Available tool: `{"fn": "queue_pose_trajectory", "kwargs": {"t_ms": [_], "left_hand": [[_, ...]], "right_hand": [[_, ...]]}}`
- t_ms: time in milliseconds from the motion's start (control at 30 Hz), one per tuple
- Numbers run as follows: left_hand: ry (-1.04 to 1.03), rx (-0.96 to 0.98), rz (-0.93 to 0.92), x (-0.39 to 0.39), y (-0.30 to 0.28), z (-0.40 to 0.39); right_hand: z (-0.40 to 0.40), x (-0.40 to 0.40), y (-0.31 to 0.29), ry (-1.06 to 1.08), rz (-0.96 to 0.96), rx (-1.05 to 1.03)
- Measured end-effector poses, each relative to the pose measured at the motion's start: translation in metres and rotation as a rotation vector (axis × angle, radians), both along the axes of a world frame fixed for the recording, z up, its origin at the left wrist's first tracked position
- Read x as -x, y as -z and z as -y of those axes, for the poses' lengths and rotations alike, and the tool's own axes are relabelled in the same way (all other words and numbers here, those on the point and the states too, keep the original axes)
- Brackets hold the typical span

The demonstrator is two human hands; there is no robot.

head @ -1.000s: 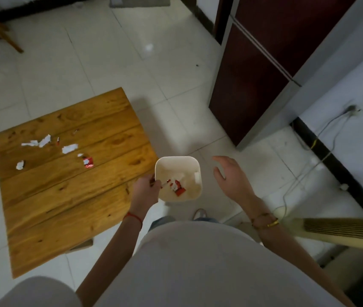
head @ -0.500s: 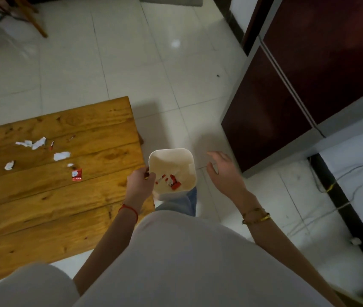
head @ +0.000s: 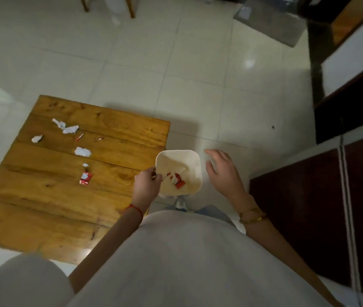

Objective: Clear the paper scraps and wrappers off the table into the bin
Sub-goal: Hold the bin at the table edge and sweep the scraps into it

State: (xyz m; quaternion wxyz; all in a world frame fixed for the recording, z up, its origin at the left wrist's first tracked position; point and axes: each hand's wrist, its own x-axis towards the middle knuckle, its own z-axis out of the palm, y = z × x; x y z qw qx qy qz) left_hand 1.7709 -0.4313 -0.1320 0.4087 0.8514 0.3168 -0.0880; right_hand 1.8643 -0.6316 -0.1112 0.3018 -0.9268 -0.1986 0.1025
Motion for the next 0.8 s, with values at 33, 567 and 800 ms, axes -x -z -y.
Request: {"fn": "queue_pose_trajectory", "kwargs": {"t_ms": [33,567,800], "left_hand": [[-0.034,0.0,-0.007,-0.006,0.0,-0.003],[-0.84,0.139,-0.152,-0.049,0.035,0.032],[-1.14,0.216,-0.104,-0.068,0.064,0.073]], "right_hand": [[-0.007,-0.015,-0.001,-0.046,0.004,0.0],[-0.129,-0.171,0.038,-0.968,-0.074,0.121],[-0.169,-0.191,0.065,-1.197,-0.076,0.17]]}}
